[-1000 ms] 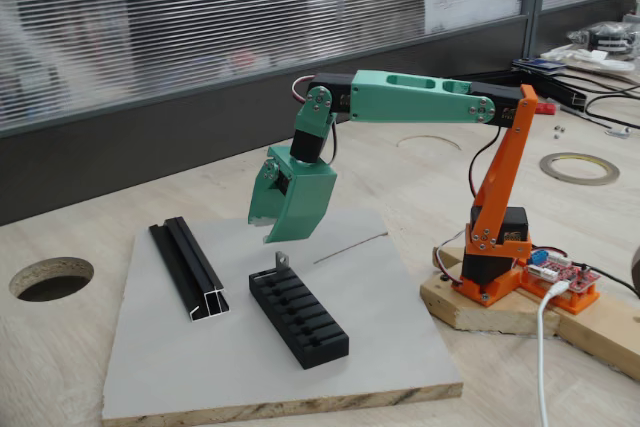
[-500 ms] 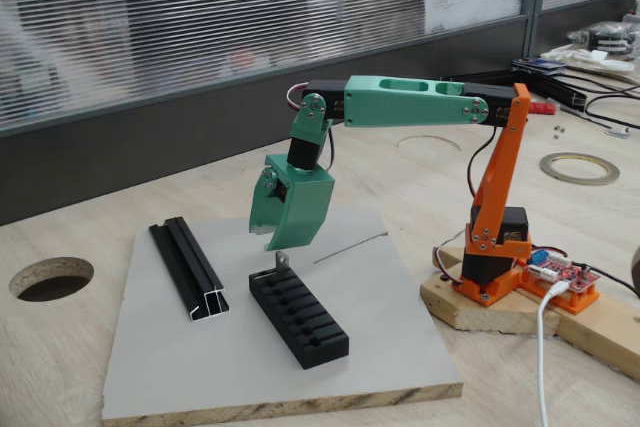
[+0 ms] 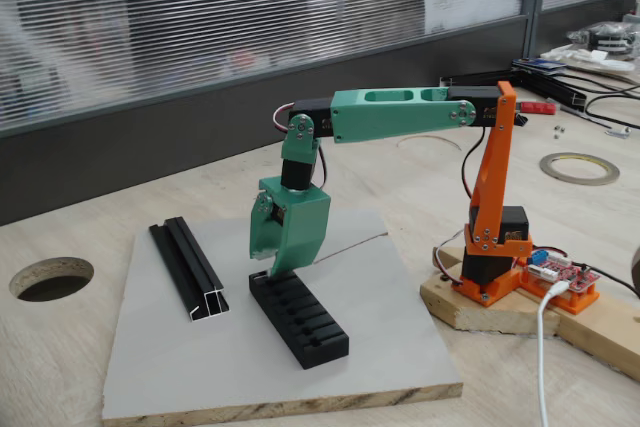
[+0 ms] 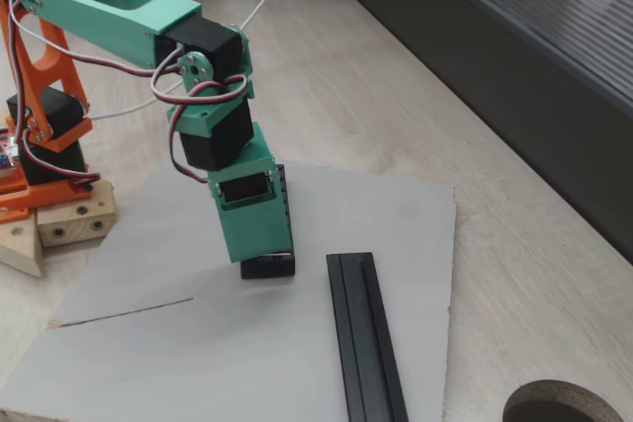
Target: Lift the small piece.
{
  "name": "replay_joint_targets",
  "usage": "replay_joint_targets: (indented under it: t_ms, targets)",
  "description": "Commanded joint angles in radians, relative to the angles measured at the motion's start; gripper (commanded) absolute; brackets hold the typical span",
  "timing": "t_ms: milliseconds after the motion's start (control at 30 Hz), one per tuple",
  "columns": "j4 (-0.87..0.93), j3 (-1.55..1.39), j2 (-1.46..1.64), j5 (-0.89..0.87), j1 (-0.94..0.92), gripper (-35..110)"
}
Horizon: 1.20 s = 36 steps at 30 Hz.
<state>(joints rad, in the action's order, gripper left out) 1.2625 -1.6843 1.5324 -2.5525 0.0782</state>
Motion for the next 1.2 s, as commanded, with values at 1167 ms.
replay_joint_targets:
  t_ms: [1167]
  targets:
    - [-0.052, 0.018, 0.015, -0.02, 0.009, 33]
